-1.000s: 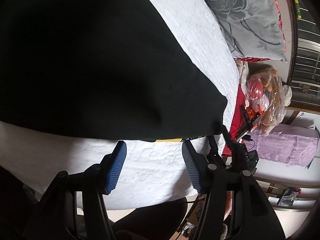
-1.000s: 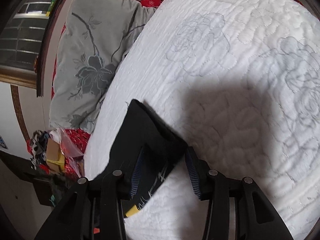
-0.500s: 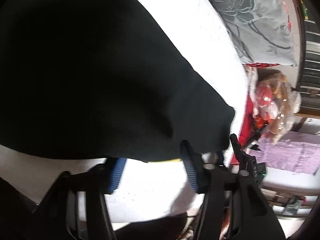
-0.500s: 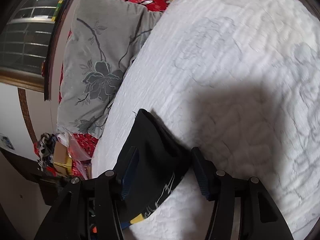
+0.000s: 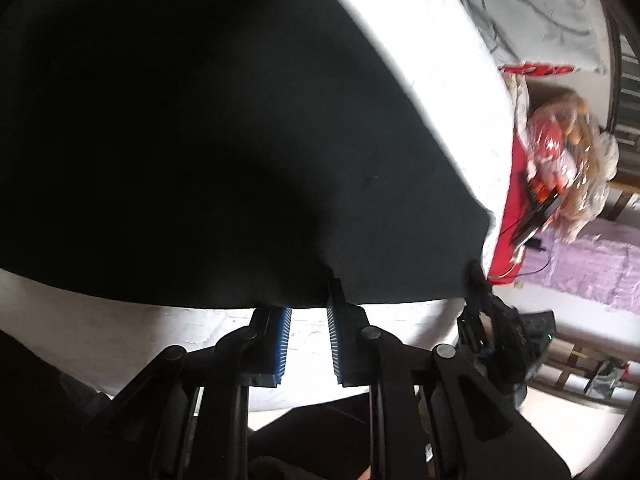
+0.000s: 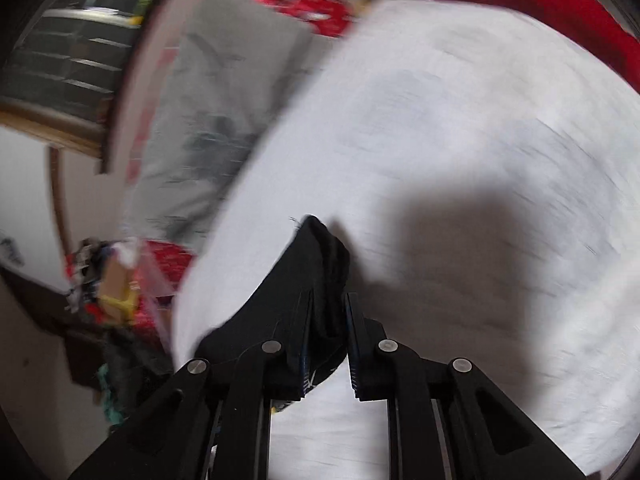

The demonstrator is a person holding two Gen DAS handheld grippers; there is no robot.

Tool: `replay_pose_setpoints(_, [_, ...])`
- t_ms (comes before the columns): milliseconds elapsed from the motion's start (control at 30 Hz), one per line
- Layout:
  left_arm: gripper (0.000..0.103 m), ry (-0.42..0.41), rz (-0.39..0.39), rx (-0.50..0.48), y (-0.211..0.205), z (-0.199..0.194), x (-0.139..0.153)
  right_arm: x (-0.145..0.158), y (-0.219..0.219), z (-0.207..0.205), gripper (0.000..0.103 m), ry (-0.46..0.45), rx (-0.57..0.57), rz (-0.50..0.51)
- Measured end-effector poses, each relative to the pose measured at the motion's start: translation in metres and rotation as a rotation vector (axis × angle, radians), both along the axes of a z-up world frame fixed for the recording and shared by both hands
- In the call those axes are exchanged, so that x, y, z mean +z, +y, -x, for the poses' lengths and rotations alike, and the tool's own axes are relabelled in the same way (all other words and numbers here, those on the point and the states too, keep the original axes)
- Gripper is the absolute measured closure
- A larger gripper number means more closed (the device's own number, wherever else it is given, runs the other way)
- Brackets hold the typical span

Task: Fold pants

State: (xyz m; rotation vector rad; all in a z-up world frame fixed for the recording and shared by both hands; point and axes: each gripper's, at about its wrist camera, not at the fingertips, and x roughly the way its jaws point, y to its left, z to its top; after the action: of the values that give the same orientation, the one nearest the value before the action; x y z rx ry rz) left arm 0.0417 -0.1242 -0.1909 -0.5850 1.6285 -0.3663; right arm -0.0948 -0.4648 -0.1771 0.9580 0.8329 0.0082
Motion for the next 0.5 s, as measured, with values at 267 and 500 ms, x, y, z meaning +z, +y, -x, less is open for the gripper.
replay_pose_setpoints(267, [0.088, -0.092, 0.030, -0.130, 0.013, 0.011, 0.031, -0.004, -0.006, 0.010, 0.078, 0.039, -0.024, 0.040])
replay_pose_setpoints(500, [0.076, -0.319, -0.033, -0.053, 0.113, -0.015, 0.091, 0.037, -0.024, 0.012, 0.066, -0.037, -0.029, 0.139])
